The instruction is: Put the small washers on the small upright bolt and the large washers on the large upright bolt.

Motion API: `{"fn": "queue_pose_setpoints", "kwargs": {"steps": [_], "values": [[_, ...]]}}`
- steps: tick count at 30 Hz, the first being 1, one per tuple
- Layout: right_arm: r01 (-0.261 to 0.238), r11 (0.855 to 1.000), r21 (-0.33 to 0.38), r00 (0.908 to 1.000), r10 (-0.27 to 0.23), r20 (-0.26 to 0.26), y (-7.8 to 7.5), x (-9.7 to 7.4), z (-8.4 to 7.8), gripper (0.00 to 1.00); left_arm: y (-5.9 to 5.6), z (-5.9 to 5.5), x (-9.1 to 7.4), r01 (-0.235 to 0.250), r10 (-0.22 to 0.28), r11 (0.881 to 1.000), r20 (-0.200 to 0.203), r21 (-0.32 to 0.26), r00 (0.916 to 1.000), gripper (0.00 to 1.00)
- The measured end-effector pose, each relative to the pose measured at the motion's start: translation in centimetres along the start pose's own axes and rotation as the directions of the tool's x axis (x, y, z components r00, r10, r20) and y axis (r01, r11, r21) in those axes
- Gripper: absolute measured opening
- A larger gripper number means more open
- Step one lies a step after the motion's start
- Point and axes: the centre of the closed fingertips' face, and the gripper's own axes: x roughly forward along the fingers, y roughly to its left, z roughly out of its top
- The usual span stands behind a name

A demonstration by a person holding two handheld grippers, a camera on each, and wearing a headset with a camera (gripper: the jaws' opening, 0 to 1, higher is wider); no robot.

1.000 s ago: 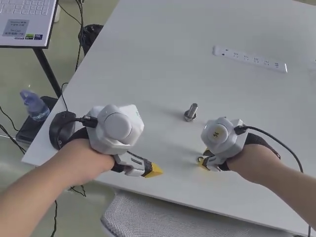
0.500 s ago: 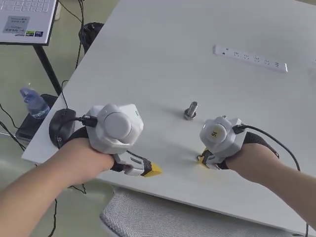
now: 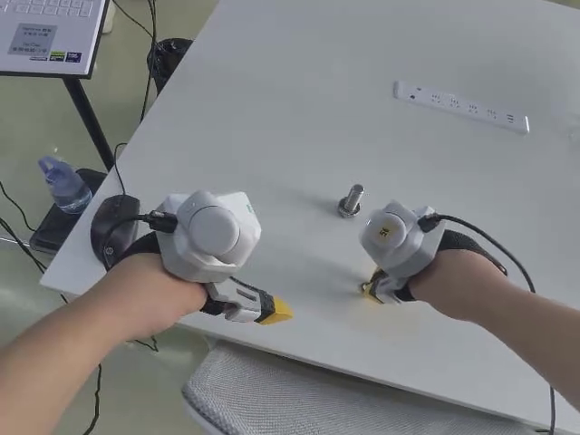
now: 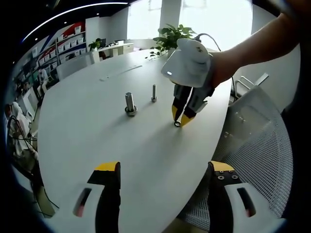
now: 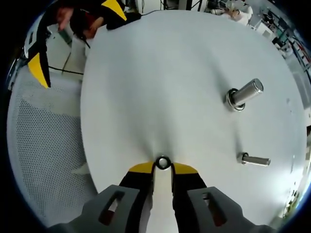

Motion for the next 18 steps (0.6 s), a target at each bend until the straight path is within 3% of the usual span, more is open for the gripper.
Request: {"fn": "queue_pose_setpoints", "kwargs": {"steps": [3,5,7,10,13,18], "values": [[-0.007,1.000,0.003,0.9997,0.007,-0.021,0.0,0.0,0.0,0.13,0.0,0.0,0.0,-0.001,0.001,1.000,-0.001,0.001,1.0000,0.72],[0.016,0.999,-0.046,0.9992,-0.017,-0.035,-0.5,0.0,-0.2,0.09,-0.1,-0.1,0.0,-0.001,0.001,1.000,-0.005,-0.001,1.0000,0.72],[-0.015,1.000,-0.001,0.9994,0.015,-0.031,-0.1,0.0,-0.1,0.10,-0.1,-0.2,0.0,-0.002,0.002,1.000,-0.006,-0.002,1.0000,0.72],[-0.026,1.000,-0.003,0.9993,0.026,-0.028,0.0,-0.1,-0.1,0.12,-0.1,-0.2,-0.1,-0.002,0.002,1.000,-0.006,-0.007,1.0000,0.71],[0.003,1.000,-0.006,0.9994,-0.003,0.033,-0.3,-0.3,0.8,0.22,-0.1,-0.3,-0.2,-0.004,0.004,1.000,-0.006,-0.005,1.0000,0.71],[0.012,1.000,-0.005,0.9981,-0.012,0.060,-0.4,-0.1,2.1,0.26,0.0,-0.5,-0.3,-0.007,0.007,1.000,-0.009,-0.009,0.9999,0.71]]}}
